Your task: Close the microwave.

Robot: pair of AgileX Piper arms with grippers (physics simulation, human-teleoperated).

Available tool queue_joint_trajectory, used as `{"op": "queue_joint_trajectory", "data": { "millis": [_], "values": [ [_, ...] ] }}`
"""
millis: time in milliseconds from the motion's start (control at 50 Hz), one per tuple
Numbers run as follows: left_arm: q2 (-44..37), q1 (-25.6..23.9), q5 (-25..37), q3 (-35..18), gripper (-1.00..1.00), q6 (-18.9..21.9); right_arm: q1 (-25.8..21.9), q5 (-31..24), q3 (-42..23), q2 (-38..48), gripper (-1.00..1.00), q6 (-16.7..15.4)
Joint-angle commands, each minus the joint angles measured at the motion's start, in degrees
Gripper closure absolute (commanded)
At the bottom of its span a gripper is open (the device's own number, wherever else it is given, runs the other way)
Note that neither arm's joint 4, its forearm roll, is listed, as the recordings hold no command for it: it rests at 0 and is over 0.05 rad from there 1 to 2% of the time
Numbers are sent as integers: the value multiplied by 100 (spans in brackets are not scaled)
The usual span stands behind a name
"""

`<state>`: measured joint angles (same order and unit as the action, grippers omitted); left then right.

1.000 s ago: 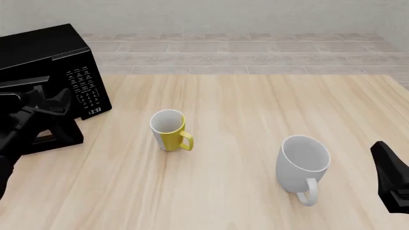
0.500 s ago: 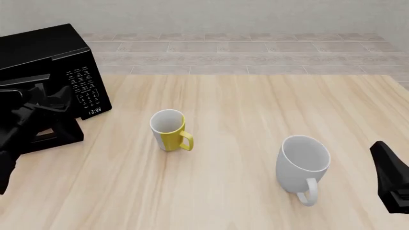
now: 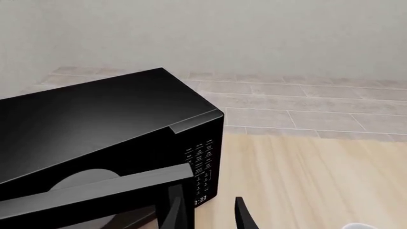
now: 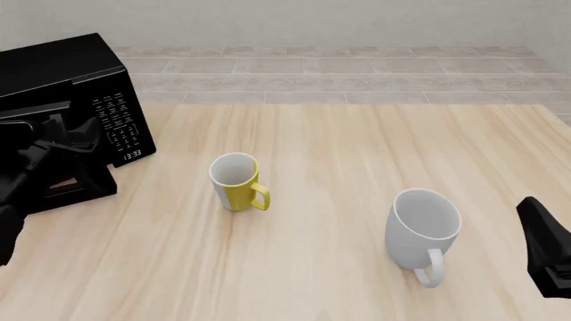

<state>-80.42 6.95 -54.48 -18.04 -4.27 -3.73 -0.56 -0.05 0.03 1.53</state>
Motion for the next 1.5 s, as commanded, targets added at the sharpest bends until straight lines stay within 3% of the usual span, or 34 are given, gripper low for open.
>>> {"op": "queue_joint_trajectory", "data": {
  "millis": [20, 1500],
  "values": [
    [-488, 405, 399, 96, -100, 196, -2, -5, -1, 0, -100, 0],
    [-1167, 700, 637, -597, -100, 272, -38, -38, 0, 2, -100, 45]
  ]
}}
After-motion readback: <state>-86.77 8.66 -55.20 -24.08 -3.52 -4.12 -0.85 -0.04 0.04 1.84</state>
